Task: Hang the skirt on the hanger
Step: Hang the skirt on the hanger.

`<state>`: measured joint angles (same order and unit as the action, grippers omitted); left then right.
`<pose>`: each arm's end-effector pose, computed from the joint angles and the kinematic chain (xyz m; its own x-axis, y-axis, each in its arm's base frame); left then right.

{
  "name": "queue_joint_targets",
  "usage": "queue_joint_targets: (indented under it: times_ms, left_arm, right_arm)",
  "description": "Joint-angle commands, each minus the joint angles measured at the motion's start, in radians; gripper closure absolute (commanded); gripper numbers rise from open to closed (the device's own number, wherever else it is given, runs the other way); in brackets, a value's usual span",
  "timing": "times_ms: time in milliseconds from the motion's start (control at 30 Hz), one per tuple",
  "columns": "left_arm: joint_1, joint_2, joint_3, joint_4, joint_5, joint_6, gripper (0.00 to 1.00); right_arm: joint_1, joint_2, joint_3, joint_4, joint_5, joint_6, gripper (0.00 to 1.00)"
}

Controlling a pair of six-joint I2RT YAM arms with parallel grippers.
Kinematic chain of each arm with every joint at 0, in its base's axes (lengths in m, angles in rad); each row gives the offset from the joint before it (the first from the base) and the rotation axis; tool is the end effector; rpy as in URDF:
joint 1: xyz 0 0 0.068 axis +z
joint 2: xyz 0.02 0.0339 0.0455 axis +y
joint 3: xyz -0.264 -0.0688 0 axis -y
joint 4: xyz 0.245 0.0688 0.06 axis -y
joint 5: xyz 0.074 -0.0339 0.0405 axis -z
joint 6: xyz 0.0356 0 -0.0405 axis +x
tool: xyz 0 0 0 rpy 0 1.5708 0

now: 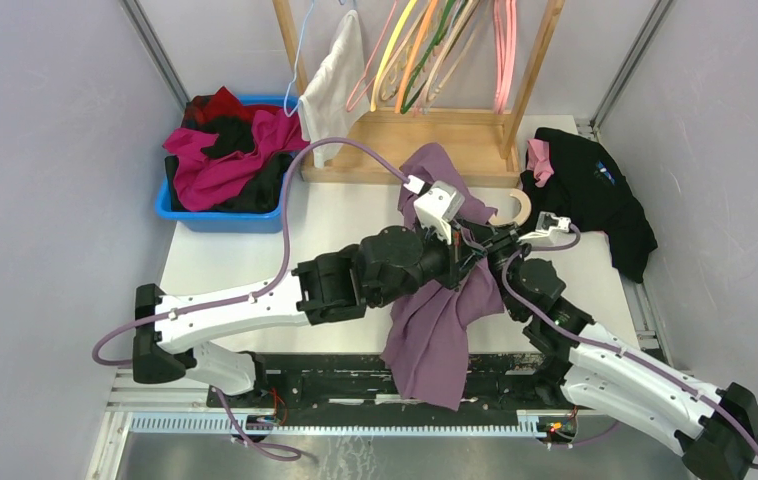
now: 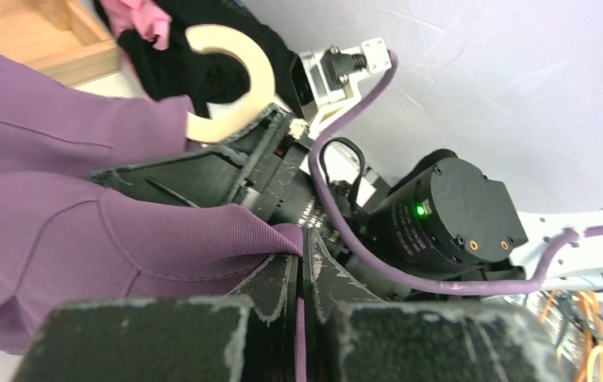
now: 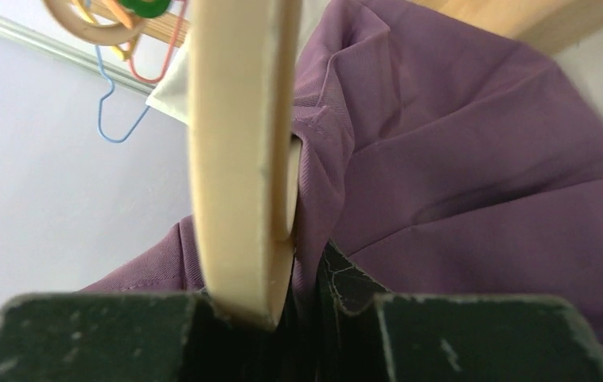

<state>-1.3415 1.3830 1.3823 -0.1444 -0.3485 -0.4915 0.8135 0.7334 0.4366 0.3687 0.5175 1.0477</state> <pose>0.0850 -0.3109 0.4171 -0.4247 -0.1320 -0.8957 0.7237 0.5449 -0.4235 0.1367 0.1190 0.2835 -0.2288 0.8539 -0.4675 -0.1889 0.4322 0.8818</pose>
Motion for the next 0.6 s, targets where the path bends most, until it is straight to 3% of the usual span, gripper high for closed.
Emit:
queue_joint_targets:
  times_ms: [0,200,567]
  left_arm:
    - [0.025,-0.018,0.084,-0.004,-0.114,0.084,0.97]
    - [0.08,0.034,0.156,-0.1,-0.124,0.112,0.97]
    - [0.204,0.056,0.176,-0.282,-0.123,0.125,0.97]
  right_arm:
    - [0.004,0.008,0.0,-0.018,-0.031,0.274,0.99]
    - [0.004,0.063,0.043,-0.035,-0.145,0.359,0.99]
    - [0.004,-0.012,0.092,-0.111,-0.211,0.381,0.99]
